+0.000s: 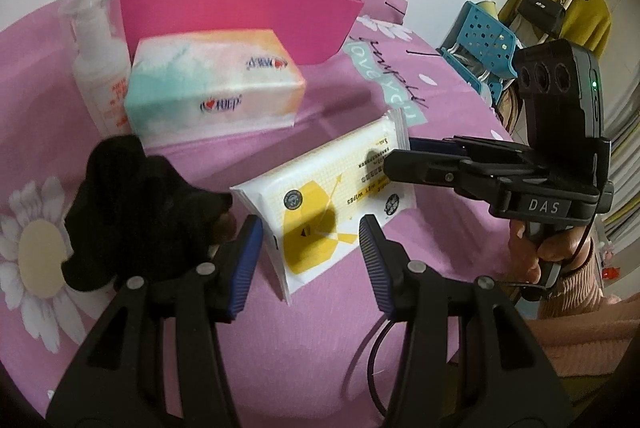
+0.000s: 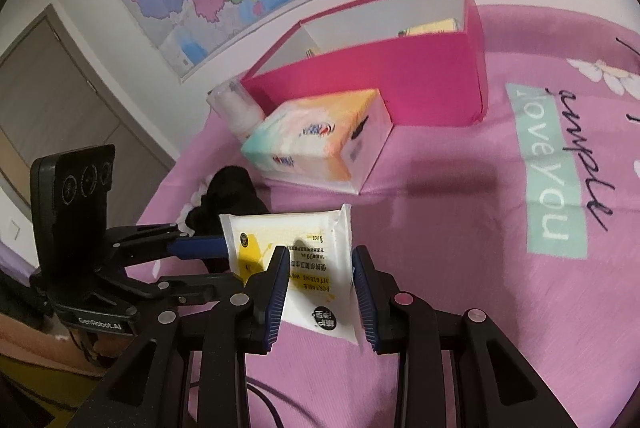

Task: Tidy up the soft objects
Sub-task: 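Grasp the wet-wipes pack by its edge with the right gripper and lift, then carry the wet-wipes pack over the pink box with the right gripper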

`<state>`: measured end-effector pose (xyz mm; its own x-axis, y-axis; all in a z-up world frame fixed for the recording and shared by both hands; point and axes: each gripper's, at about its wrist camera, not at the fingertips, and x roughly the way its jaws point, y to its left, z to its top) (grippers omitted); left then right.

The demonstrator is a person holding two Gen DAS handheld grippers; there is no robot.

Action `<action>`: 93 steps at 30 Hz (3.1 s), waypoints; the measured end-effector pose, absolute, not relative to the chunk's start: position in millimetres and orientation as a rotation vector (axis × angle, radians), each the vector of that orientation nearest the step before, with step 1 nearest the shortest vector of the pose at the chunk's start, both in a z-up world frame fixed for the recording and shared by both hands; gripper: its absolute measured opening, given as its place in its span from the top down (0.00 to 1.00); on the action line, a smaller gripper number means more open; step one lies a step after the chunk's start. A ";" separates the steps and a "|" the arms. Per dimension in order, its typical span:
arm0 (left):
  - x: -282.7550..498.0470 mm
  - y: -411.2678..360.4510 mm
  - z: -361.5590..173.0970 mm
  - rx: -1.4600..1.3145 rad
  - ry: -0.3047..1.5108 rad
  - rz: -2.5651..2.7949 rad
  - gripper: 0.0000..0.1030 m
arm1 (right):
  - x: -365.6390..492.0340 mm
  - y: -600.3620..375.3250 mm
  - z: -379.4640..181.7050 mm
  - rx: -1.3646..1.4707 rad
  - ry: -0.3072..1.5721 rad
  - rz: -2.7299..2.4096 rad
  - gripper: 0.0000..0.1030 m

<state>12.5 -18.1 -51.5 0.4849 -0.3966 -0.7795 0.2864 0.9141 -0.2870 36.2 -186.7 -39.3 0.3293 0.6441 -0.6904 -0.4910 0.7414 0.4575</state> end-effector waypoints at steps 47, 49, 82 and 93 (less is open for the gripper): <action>26.3 -0.2 2.3 -0.113 0.835 -0.373 0.50 | 60.3 -173.9 7.6 0.177 0.834 0.785 0.69; 27.9 2.7 6.4 -0.114 0.823 -0.368 0.50 | 61.9 -171.7 11.8 0.175 0.819 0.793 0.69; 60.9 5.2 41.5 -0.069 0.724 -0.340 0.50 | 96.0 -167.2 47.3 0.173 0.702 0.787 0.69; 74.9 7.6 47.2 -0.069 0.714 -0.330 0.50 | 108.1 -164.9 50.7 0.171 0.687 0.783 0.69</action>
<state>74.9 7.6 47.2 0.7064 -0.3202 -0.6312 0.2733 0.9460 -0.1741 108.1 -164.9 50.7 0.5060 0.6987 -0.5058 -0.5919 0.7078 0.3856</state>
